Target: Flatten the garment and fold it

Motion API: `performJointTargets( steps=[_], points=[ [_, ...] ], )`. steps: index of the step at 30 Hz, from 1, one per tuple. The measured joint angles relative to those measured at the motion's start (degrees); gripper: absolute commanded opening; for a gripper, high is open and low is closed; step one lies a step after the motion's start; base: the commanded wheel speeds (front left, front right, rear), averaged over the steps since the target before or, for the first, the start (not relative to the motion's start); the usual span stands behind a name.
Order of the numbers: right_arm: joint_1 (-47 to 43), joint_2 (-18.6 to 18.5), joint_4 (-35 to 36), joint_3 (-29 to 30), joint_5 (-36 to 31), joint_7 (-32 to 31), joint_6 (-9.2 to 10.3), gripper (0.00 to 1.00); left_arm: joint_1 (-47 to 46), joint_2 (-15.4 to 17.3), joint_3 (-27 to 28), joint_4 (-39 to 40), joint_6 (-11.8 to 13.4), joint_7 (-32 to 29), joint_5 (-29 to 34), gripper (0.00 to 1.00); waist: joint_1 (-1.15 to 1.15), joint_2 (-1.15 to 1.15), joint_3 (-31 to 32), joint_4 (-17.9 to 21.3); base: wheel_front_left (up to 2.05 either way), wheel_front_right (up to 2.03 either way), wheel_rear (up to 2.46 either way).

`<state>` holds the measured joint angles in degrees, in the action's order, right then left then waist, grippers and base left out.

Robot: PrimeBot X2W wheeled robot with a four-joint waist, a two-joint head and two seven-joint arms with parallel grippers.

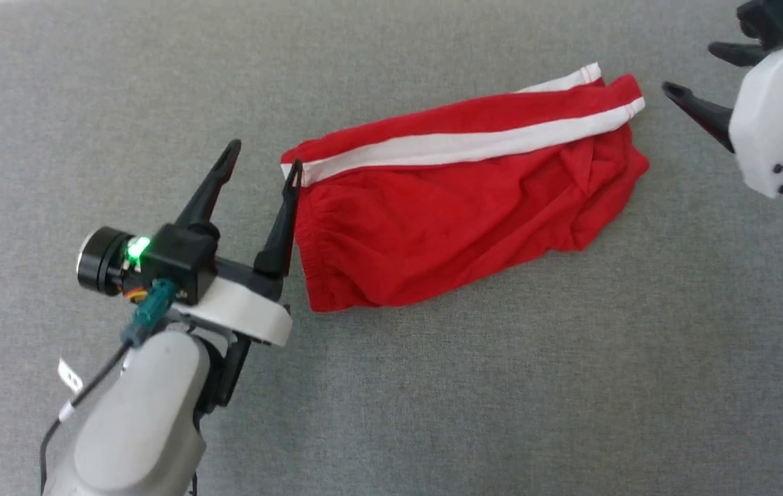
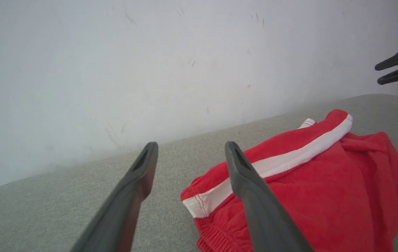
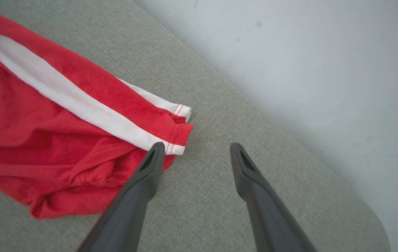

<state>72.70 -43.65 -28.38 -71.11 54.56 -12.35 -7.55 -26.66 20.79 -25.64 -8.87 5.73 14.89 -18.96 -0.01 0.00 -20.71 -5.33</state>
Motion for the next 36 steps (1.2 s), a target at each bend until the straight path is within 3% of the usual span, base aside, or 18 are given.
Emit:
performJointTargets(
  steps=[5, 10, 19, 24, 25, 26, 31, 36],
  points=[
    [1.4, -3.1, 3.8, -0.8, 5.3, -12.6, 0.01, 1.00, 2.3, -0.6, 1.7, 3.7, 2.2, 0.0, 2.9, 1.00, 0.00, 0.00, 0.9, -1.0, 0.00, 0.00, 0.00],
    [1.4, -2.1, 2.7, -1.0, 8.7, -20.4, 0.01, 1.00, 3.2, -2.0, 3.5, 5.8, 3.6, 0.0, 5.1, 1.00, 0.01, 0.00, 0.0, -2.6, 0.00, 0.00, 0.00],
    [-3.6, 3.7, -7.1, 0.3, 10.9, -21.2, 0.01, 1.00, 3.2, -6.7, 5.0, 5.4, 2.4, 0.0, 6.5, 1.00, 0.02, 0.00, -2.6, -5.9, 0.00, 0.00, 0.00],
    [-4.8, 4.5, -9.7, 1.3, 11.5, -19.6, 0.01, 1.00, 3.2, -7.9, 6.4, 3.7, 1.3, 0.0, 7.2, 1.00, 0.01, 0.00, -3.5, -7.2, 0.00, 0.00, 0.00],
    [-4.9, 4.6, -9.7, 1.4, 11.5, -19.3, 0.01, 0.46, 3.2, -7.9, 6.8, 3.3, 0.9, 0.0, 7.5, 1.00, 0.01, 0.00, -3.5, -7.2, 0.00, 0.00, 0.00],
    [-5.0, 4.7, -9.8, 1.4, 11.5, -18.5, 0.02, 0.00, 3.2, -7.9, 7.1, 2.8, 0.5, 0.0, 7.6, 1.00, 0.00, 0.00, -3.4, -7.1, 0.00, 0.00, 0.00],
    [-6.9, 6.2, -10.4, 1.7, 11.5, -12.1, 0.02, 0.00, 3.0, -7.4, 8.6, 0.4, -1.9, 0.0, 7.8, 1.00, 0.02, 0.00, -2.0, -6.3, 0.00, 0.00, 0.00],
    [-9.1, 6.0, -9.2, 1.3, 11.7, -7.0, 0.02, 0.00, -0.3, -4.4, 8.8, -1.7, -6.1, -1.8, 7.0, 1.00, 0.02, 0.00, 0.7, -5.4, 0.00, 0.00, 0.00]
  ],
)
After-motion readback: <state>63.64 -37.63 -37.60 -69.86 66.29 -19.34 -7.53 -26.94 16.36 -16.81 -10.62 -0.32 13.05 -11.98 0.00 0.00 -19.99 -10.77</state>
